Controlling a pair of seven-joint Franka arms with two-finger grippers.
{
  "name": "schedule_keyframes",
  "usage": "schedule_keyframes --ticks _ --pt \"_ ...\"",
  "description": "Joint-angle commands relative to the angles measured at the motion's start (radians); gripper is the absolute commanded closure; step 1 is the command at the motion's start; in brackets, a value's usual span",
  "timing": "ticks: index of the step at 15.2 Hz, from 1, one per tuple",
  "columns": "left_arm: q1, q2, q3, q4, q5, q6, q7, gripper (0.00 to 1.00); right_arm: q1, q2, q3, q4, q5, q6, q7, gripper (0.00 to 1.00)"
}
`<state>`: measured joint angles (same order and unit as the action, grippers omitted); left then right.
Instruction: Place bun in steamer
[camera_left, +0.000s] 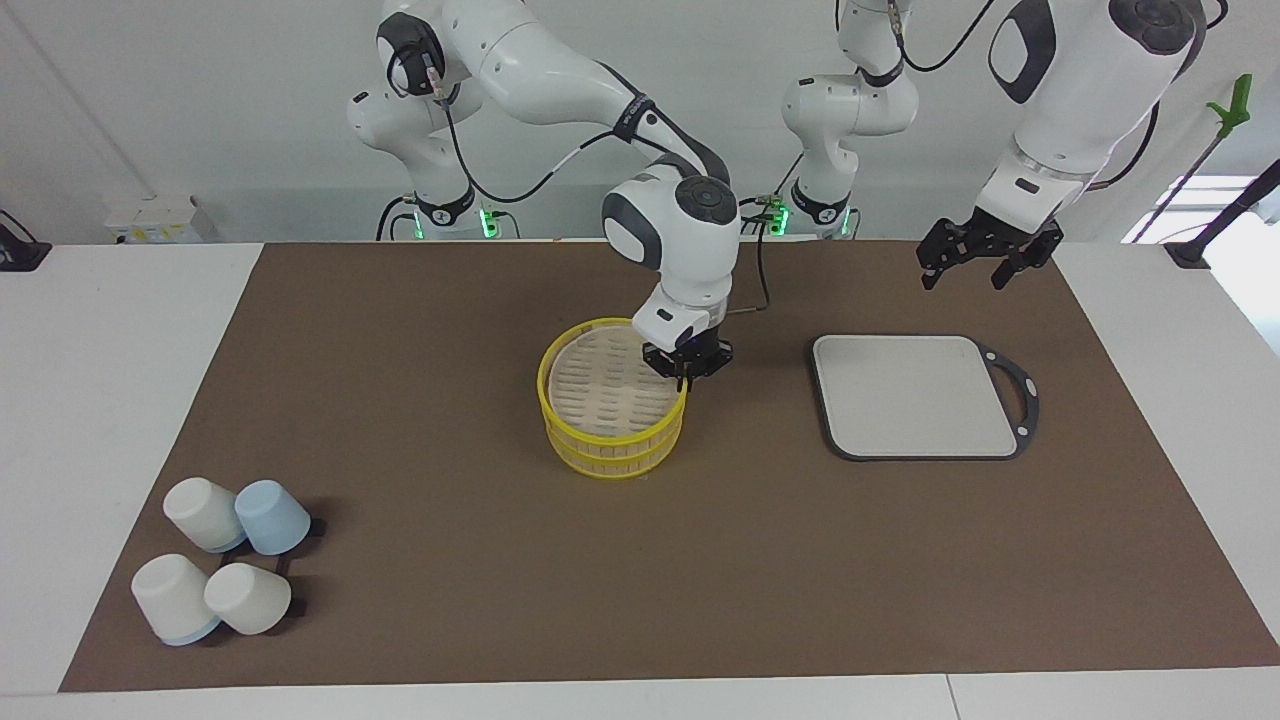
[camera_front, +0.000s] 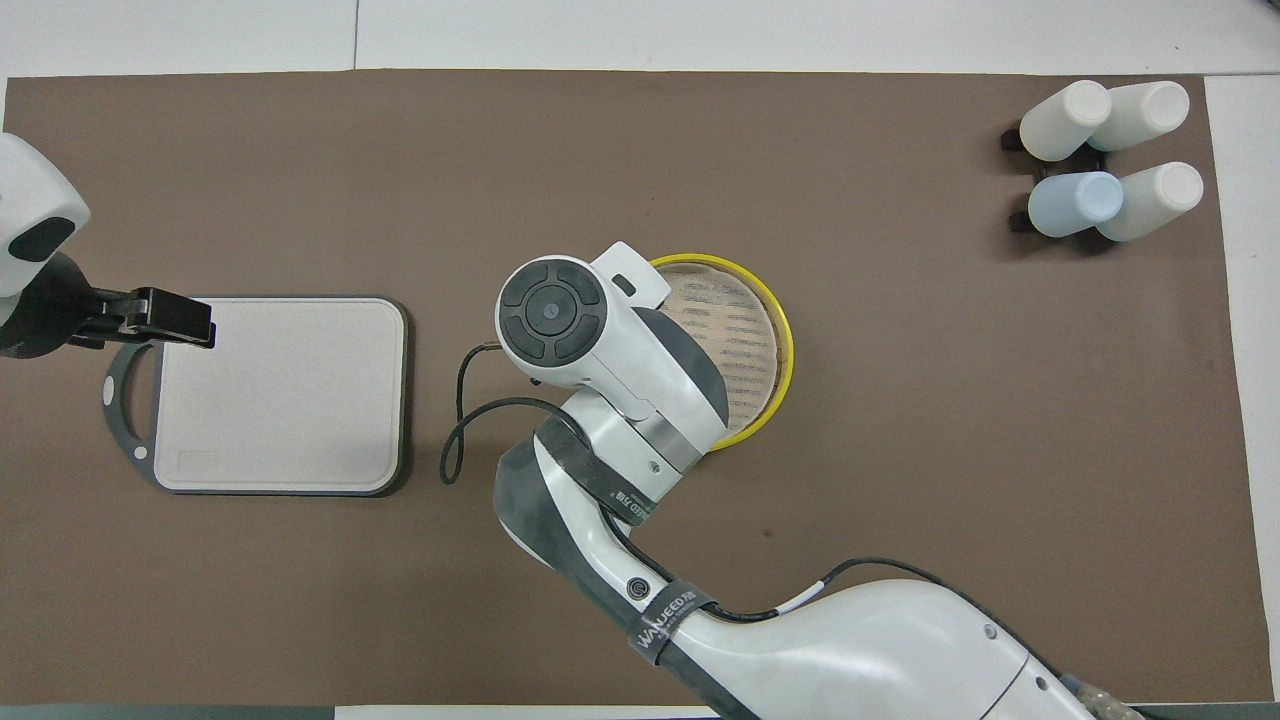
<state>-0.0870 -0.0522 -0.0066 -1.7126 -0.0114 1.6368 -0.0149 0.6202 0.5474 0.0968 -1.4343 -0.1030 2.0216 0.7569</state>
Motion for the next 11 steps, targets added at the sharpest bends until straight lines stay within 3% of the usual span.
schedule_keyframes --ticks 1,5,6,7,8,11 --pt "-0.004 -0.018 0.002 -0.012 0.018 -0.012 0.013 0.0 -0.01 -0.012 0.004 -0.044 -0.017 0.049 0.025 1.0" --pt "-0.004 -0.021 0.002 -0.018 0.018 -0.009 0.013 0.0 -0.014 -0.012 0.003 -0.041 -0.01 0.042 0.025 1.0" --pt "-0.004 -0.021 0.002 -0.016 0.018 -0.009 0.015 0.0 -0.014 -0.014 0.003 -0.041 -0.01 0.039 0.025 0.78" --pt "-0.004 -0.02 0.002 -0.015 0.018 -0.009 0.013 0.0 -0.014 -0.014 0.003 -0.041 -0.015 0.038 0.025 0.24" --pt "-0.004 -0.02 0.002 -0.015 0.018 -0.009 0.013 0.0 -0.014 -0.015 0.001 -0.04 -0.017 0.034 0.025 0.0" --pt "-0.005 -0.02 0.002 -0.013 0.018 -0.009 0.013 0.0 -0.016 -0.021 0.0 -0.022 -0.018 -0.001 0.024 0.0"
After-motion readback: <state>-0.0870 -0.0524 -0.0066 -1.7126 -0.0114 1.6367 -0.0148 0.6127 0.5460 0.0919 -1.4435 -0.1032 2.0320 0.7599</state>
